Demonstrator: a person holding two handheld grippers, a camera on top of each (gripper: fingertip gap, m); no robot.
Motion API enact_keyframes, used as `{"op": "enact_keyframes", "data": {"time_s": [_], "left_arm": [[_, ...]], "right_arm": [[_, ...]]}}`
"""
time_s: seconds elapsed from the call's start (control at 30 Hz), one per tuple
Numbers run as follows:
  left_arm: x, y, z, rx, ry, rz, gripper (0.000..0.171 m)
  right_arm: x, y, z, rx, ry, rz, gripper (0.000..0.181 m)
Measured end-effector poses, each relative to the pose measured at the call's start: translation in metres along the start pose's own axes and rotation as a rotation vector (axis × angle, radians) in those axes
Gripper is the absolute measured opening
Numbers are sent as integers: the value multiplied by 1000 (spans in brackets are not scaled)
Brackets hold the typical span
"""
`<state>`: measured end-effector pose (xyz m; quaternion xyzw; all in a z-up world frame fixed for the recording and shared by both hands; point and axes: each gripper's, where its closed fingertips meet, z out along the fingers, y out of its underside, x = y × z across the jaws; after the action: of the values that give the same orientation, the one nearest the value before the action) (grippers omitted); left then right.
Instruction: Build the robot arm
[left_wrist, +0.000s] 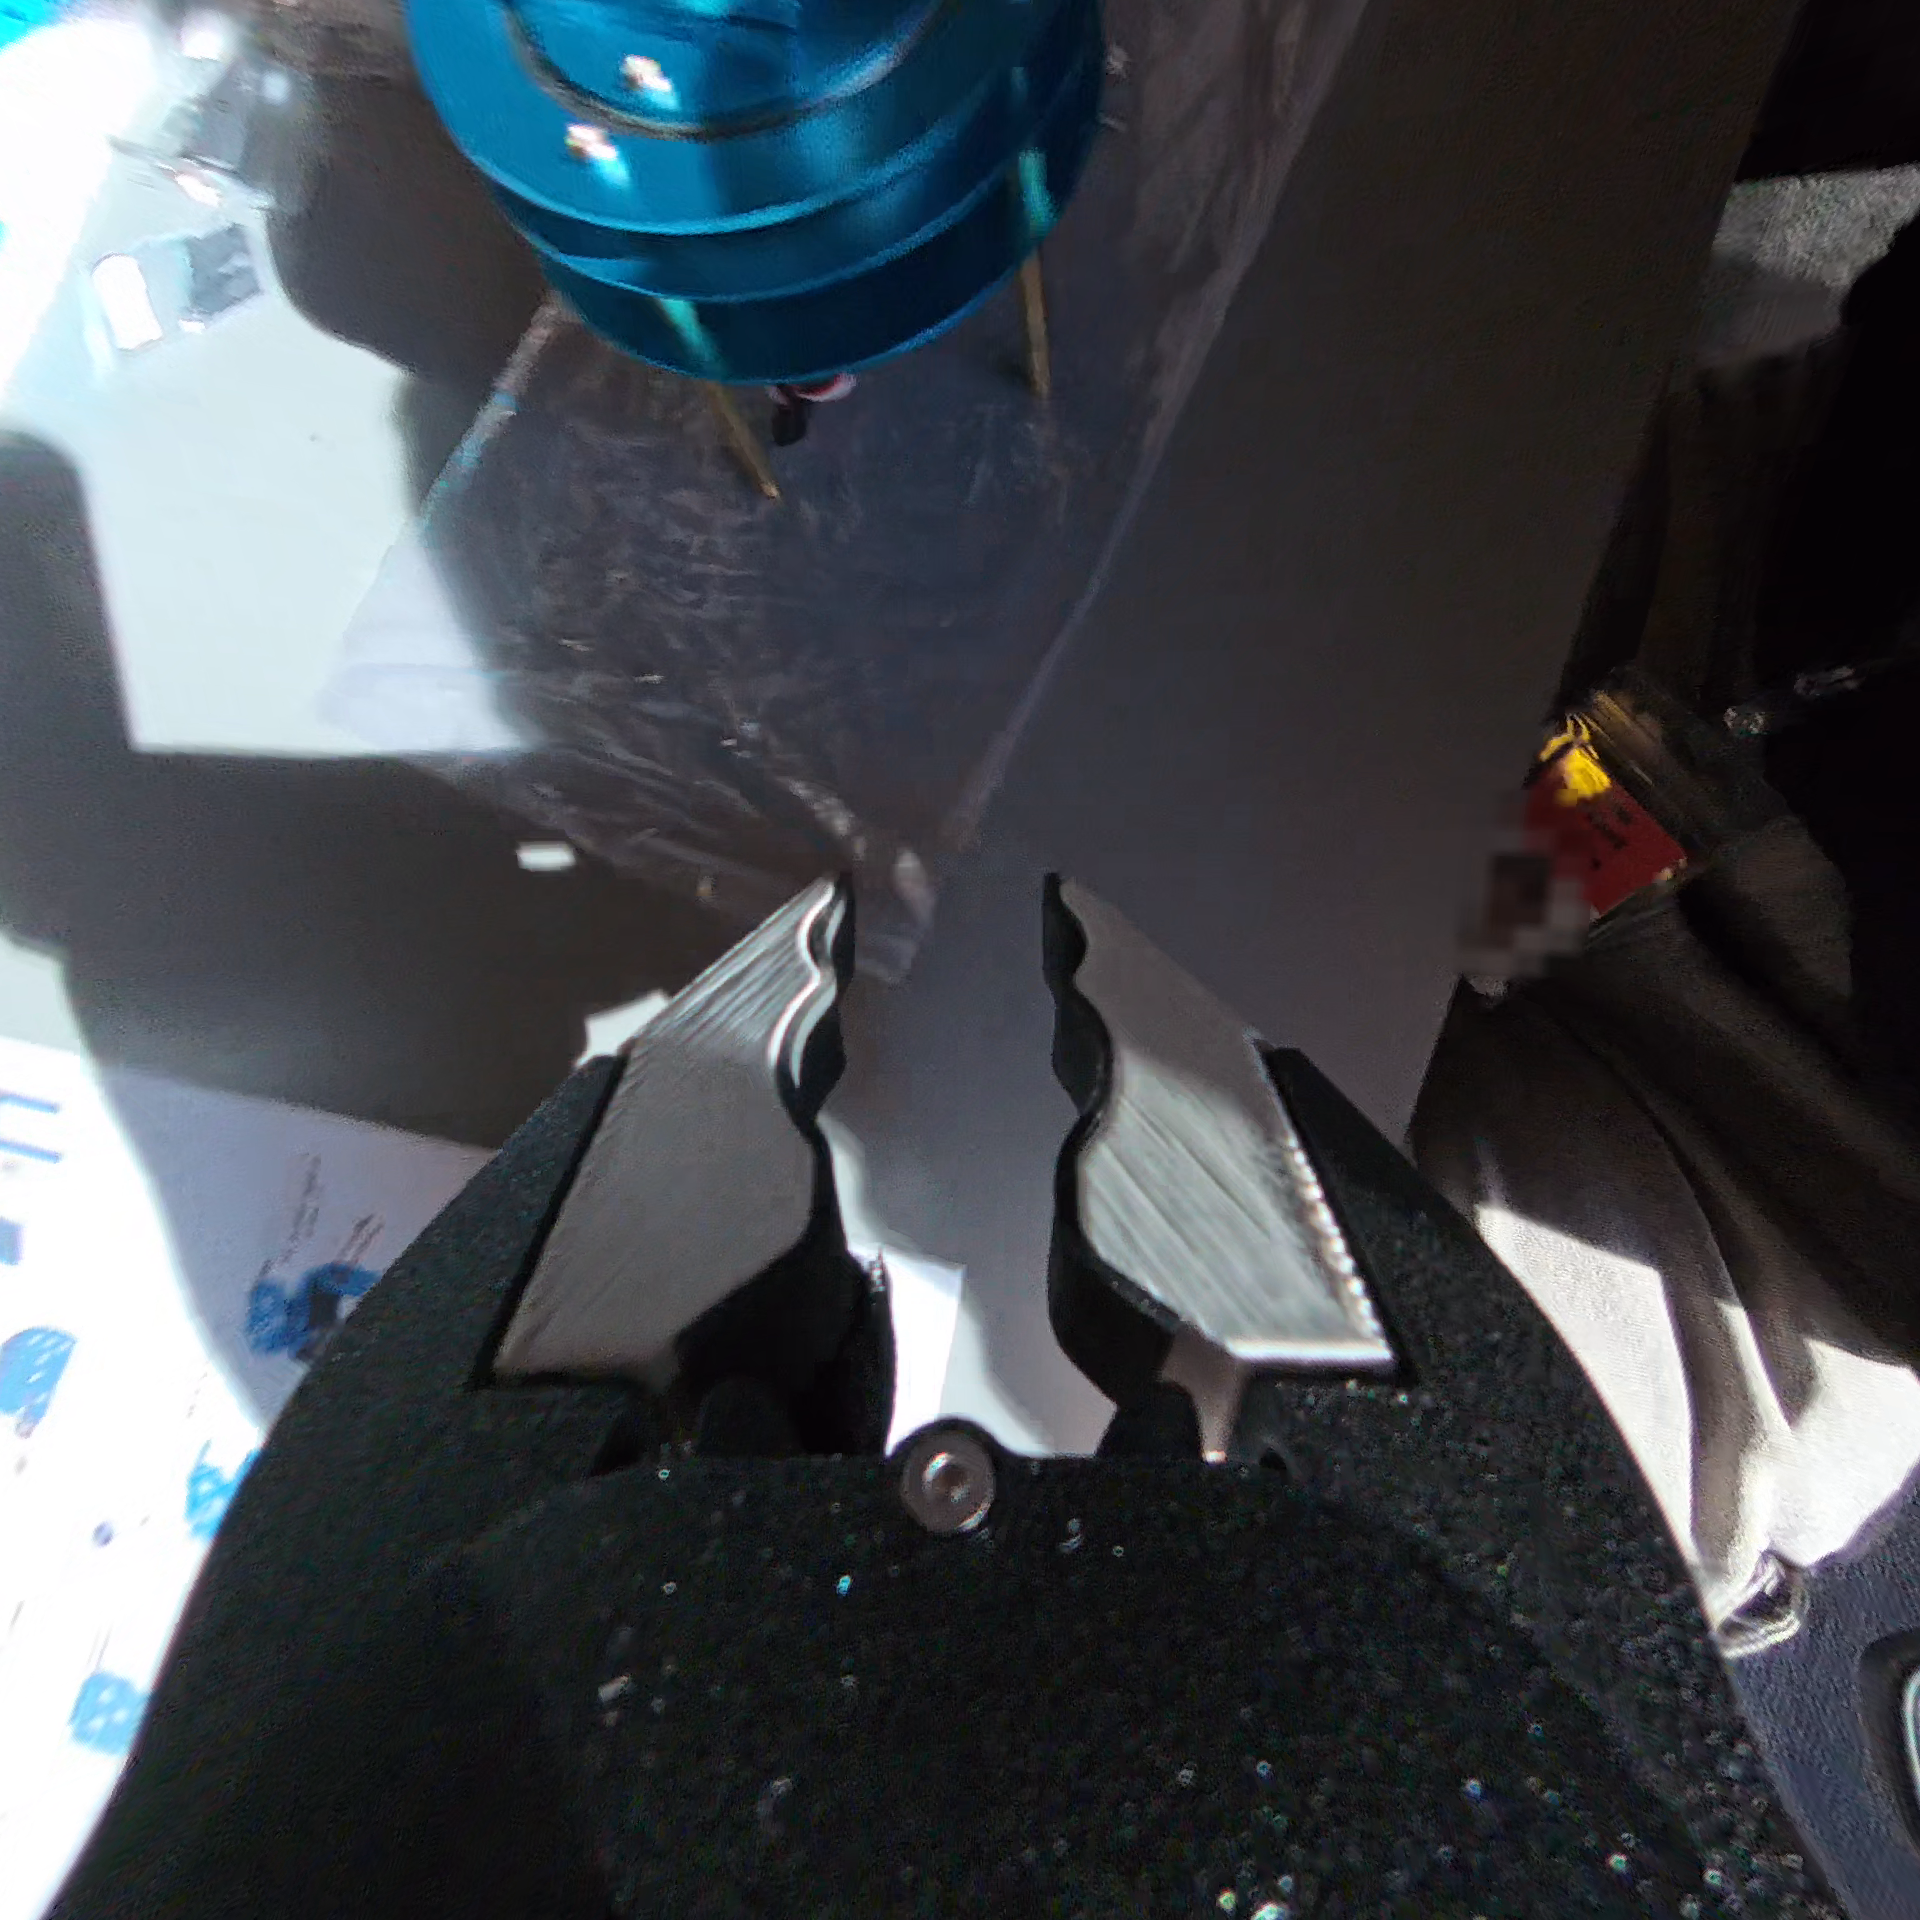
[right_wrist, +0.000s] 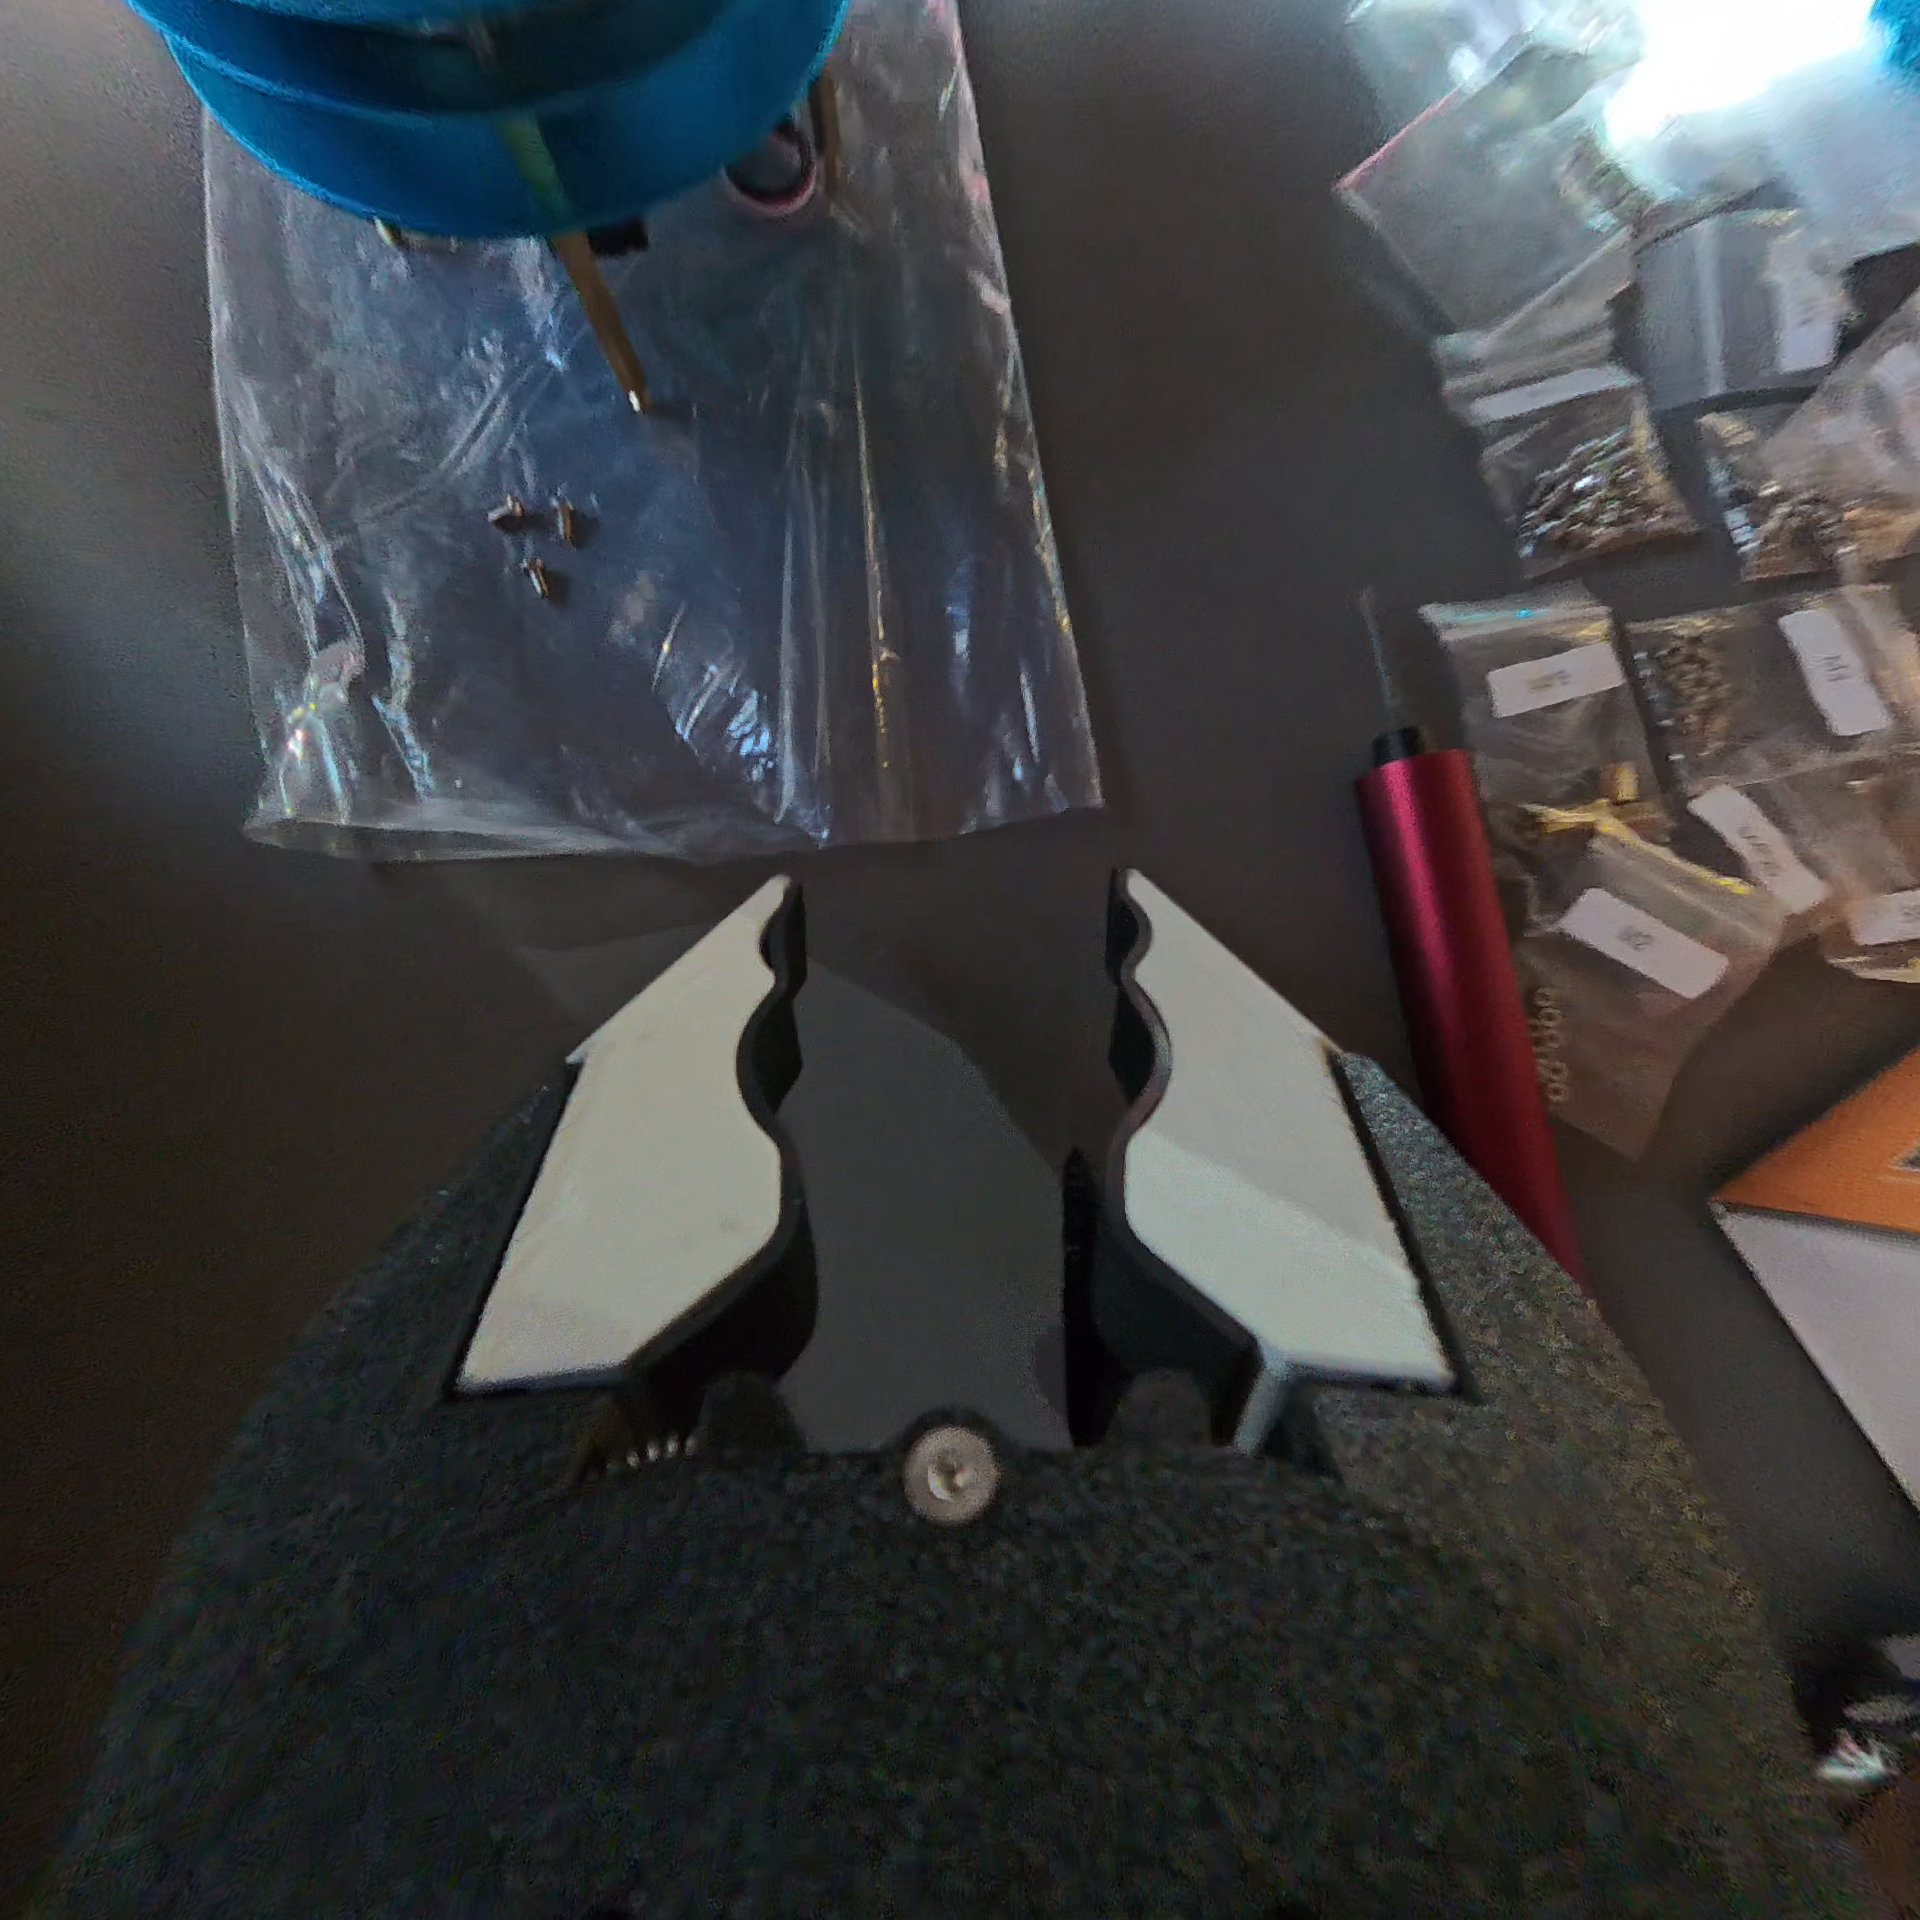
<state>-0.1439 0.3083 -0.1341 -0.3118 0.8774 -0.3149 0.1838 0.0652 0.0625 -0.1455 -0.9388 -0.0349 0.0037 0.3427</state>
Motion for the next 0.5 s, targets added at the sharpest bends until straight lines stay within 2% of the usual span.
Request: {"op": "enact_keyframes", "data": {"time_s": [0.1,0.2,0.27,0.33,0.4,0.5], "left_arm": [[-38,2,-21,46,-56,-112,35],[-71,9,-22,48,-137,-132,35],[-80,10,-12,38,-141,-125,32],[-92,15,3,-4,-177,-86,24],[-93,22,18,-69,-144,-54,24],[-90,15,34,-62,-90,-16,27]], "right_arm": [[1,-17,-6,124,42,0,58],[6,-28,-6,249,115,-5,53],[5,-33,-11,278,126,8,57],[-2,-48,-21,375,113,7,50],[-2,-53,-24,411,93,24,49],[3,-51,-23,416,64,66,50]]}}
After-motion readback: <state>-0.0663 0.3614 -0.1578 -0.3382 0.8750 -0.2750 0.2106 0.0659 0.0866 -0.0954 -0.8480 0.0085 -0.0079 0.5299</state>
